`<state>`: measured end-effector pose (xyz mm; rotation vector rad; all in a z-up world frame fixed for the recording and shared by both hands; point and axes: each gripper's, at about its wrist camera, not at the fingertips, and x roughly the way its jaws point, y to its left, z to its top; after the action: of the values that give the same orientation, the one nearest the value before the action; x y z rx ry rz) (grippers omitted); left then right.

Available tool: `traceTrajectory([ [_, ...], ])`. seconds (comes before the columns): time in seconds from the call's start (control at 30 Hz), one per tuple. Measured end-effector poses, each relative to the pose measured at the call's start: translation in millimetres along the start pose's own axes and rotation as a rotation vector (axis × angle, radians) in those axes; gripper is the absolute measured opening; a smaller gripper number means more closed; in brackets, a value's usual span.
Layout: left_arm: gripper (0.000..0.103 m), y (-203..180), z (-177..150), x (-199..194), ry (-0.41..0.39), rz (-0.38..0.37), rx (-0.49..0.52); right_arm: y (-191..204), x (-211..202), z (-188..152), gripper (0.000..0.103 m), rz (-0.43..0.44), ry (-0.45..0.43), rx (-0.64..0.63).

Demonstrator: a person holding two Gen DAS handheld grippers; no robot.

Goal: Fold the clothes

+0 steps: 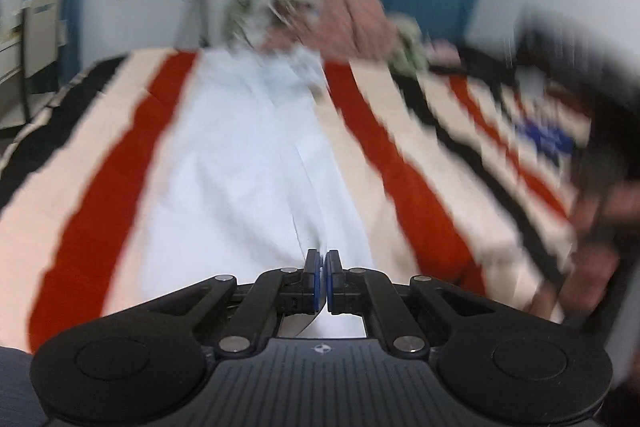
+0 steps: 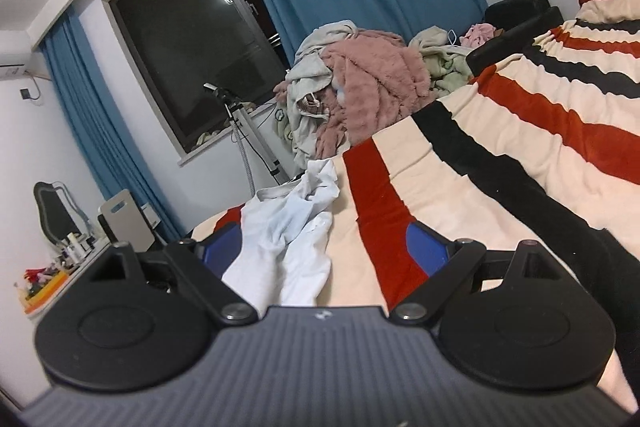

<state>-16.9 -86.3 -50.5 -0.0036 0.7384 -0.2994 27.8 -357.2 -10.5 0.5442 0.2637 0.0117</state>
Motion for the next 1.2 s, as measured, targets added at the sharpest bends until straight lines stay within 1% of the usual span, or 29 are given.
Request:
traceTrajectory([
  [0.03, 0.004, 1, -6, 10, 0.042, -0.007, -0.003, -1, 1, 0, 0.091, -0.002, 0.005, 0.0],
  [0.07, 0.005, 2, -8, 14, 0.065, -0.018, -0.005, -2, 1, -1, 0.091, -0.004, 0.011, -0.001],
  [0.1, 0.008, 4, -10, 15, 0.08, -0.03, -0.007, -3, 2, -1, 0.091, -0.005, 0.017, -0.003],
  [0.13, 0.023, 6, -11, 16, 0.095, -0.043, -0.009, -3, 3, -2, 0.091, -0.004, 0.023, -0.006],
  [0.17, 0.035, 8, -10, 13, 0.098, -0.057, -0.007, -3, 4, -2, 0.091, -0.004, 0.03, -0.009],
  [0.2, 0.054, 10, -9, 9, 0.095, -0.071, -0.003, -3, 5, -2, 0.091, -0.003, 0.036, -0.013],
  [0.23, 0.061, 12, -5, 3, 0.085, -0.085, 0.0, -3, 7, -3, 0.09, -0.002, 0.043, -0.016],
  [0.3, 0.066, 20, 5, -5, 0.055, -0.101, 0.008, -2, 10, -5, 0.09, 0.0, 0.057, -0.024],
  [0.4, 0.077, 34, 30, -6, -0.005, -0.083, 0.026, -1, 15, -9, 0.09, -0.013, 0.07, -0.036],
  [0.43, 0.08, 41, 39, -5, -0.033, -0.063, 0.03, -2, 16, -10, 0.09, -0.02, 0.073, -0.04],
  [0.47, 0.081, 49, 47, -4, -0.064, -0.036, 0.033, -2, 18, -11, 0.09, -0.027, 0.076, -0.041],
  [0.53, 0.083, 62, 61, 6, -0.088, -0.005, 0.013, -4, 23, -13, 0.09, -0.036, 0.087, -0.04],
  [0.6, 0.083, 79, 69, 18, -0.11, 0.017, -0.037, -4, 29, -17, 0.09, -0.036, 0.107, -0.046],
  [0.63, 0.083, 87, 73, 24, -0.122, 0.027, -0.064, -2, 33, -20, 0.08, -0.035, 0.123, -0.053],
  [0.67, 0.083, 97, 73, 30, -0.125, 0.032, -0.103, 0, 37, -23, 0.075, -0.036, 0.143, -0.063],
  [0.77, 0.083, 129, 71, 49, -0.067, 0.031, -0.238, 5, 51, -33, 0.075, -0.039, 0.2, -0.084],
  [0.87, 0.083, 152, 71, 56, -0.03, 0.066, -0.303, 10, 64, -44, 0.075, -0.043, 0.253, -0.099],
  [0.97, 0.083, 159, 70, 56, -0.031, 0.072, -0.316, 18, 82, -53, 0.075, -0.035, 0.299, -0.103],
  [1.03, 0.083, 157, 71, 61, -0.033, 0.113, -0.289, 29, 99, -54, 0.075, -0.027, 0.314, -0.132],
  [1.07, 0.083, 156, 72, 64, -0.033, 0.131, -0.278, 37, 111, -53, 0.07, -0.017, 0.318, -0.157],
  [1.13, 0.083, 153, 73, 74, -0.032, 0.144, -0.281, 52, 135, -49, 0.069, 0.001, 0.321, -0.206],
  [1.2, 0.083, 150, 74, 83, -0.032, 0.155, -0.292, 69, 167, -43, 0.069, 0.015, 0.31, -0.255],
])
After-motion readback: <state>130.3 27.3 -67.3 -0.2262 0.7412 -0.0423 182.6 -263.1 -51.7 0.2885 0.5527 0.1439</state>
